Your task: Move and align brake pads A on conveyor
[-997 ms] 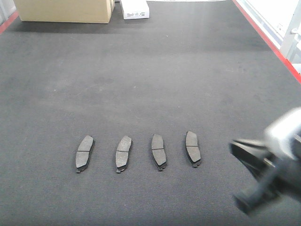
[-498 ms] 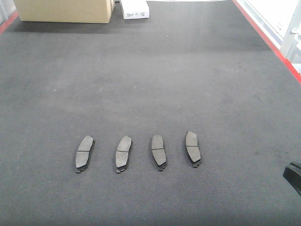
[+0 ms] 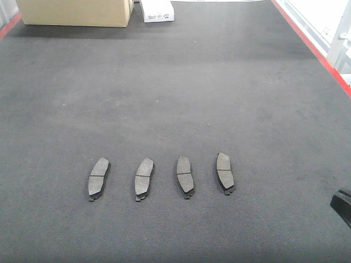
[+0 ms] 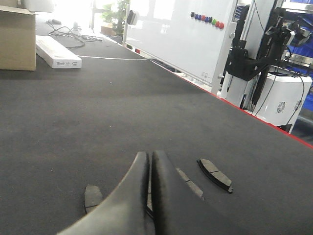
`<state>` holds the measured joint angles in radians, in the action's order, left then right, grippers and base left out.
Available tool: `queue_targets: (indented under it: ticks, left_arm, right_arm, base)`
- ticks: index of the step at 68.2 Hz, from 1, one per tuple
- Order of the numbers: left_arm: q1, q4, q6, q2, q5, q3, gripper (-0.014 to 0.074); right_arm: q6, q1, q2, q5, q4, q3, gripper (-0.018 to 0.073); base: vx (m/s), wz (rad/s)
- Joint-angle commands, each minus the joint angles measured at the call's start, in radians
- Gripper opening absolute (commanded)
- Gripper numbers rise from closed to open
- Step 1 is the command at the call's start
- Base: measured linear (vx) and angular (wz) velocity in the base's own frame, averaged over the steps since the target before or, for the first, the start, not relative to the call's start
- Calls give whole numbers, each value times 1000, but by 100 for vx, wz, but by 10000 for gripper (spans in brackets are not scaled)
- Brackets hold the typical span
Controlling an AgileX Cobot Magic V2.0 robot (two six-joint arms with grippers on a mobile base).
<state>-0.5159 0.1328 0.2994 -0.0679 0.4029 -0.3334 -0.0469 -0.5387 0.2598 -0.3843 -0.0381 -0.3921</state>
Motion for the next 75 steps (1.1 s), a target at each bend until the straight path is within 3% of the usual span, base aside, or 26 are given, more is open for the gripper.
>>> queue_targets:
  ticks: [1,10,19,24,45,56,70,75]
  left_arm:
    - [-3,2,4,-11,-67,-24,-6]
    - [-3,-19,-36,-11,-66,-24,-6]
    - [-3,-182,-232,-11,-73,-24,-6]
    - [-3,-236,-299,-11,-73,-24,-6]
    - [12,-224,-317,-9,-71,-24,-6]
    - [148,-207,-317,45,-60,-24,-6]
    - [388,-156,-317,96,27,-23,-6]
    - [436,-155,-317,96,19,-6,-6]
  right_arm:
    - [-1,1,10,72,-13,-25,-3]
    - [-1,1,10,72,-13,-25,-3]
    - [-1,1,10,72,-13,-25,-3]
    - [-1,1,10,72,-13,-25,-3]
    - [-1,1,10,72,-13,-25,-3]
    - [-1,1,10,72,-13,-25,-3]
    - [-1,1,10,72,-13,-25,-3]
    - [-1,1,10,72,-13,-25,-3]
  base:
    - [0,0]
    - [0,0]
    - [0,0]
    - [0,0]
    - [0,0]
    - [0,0]
    - [0,0]
    - [0,0]
